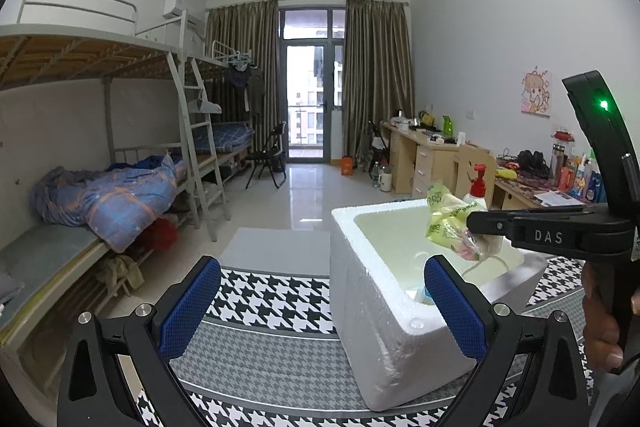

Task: Organize soft objects
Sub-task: 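Lower the snack bag into the foam box and open the right gripper, then move both open grippers back from the box toward the grey sock and white roll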

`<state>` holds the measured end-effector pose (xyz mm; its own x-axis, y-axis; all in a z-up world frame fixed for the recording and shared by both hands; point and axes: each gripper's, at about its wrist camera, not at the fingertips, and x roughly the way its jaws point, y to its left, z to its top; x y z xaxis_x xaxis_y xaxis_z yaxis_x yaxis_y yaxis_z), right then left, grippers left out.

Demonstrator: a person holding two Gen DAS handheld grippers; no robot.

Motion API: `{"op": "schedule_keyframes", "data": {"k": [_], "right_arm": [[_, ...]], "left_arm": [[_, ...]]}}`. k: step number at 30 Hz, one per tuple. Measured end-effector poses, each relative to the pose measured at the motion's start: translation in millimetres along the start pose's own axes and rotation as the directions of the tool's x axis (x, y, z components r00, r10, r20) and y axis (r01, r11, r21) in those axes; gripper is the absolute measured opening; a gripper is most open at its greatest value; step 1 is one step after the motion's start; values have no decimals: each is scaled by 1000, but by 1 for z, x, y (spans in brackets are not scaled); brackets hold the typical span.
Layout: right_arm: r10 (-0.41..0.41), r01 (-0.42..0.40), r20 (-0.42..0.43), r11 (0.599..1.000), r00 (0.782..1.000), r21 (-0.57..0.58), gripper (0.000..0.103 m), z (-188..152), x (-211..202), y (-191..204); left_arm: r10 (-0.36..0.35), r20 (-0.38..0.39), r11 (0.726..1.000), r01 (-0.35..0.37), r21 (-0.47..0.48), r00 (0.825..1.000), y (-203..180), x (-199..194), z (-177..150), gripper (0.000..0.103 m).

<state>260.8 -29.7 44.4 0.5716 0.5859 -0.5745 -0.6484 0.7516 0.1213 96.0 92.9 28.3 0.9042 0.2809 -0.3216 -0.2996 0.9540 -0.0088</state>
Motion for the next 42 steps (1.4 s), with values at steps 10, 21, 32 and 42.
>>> {"op": "schedule_keyframes", "data": {"k": [10, 21, 32, 42], "right_arm": [[11, -11, 2, 1000, 1000, -23, 75, -5, 5, 8], [35, -35, 23, 999, 999, -10, 77, -14, -11, 7], [55, -57, 85, 998, 995, 16, 81, -23, -42, 0], [42, -42, 127, 999, 991, -2, 81, -29, -63, 0]], "left_arm": [[-10, -19, 1000, 10, -11, 1000, 5, 0, -5, 102], [-7, -36, 1000, 7, -6, 999, 1, -1, -8, 102], [-35, -12, 999, 35, 9, 999, -13, -19, -7, 102], [-77, 3, 997, 77, 0, 997, -17, -32, -4, 102]]}}
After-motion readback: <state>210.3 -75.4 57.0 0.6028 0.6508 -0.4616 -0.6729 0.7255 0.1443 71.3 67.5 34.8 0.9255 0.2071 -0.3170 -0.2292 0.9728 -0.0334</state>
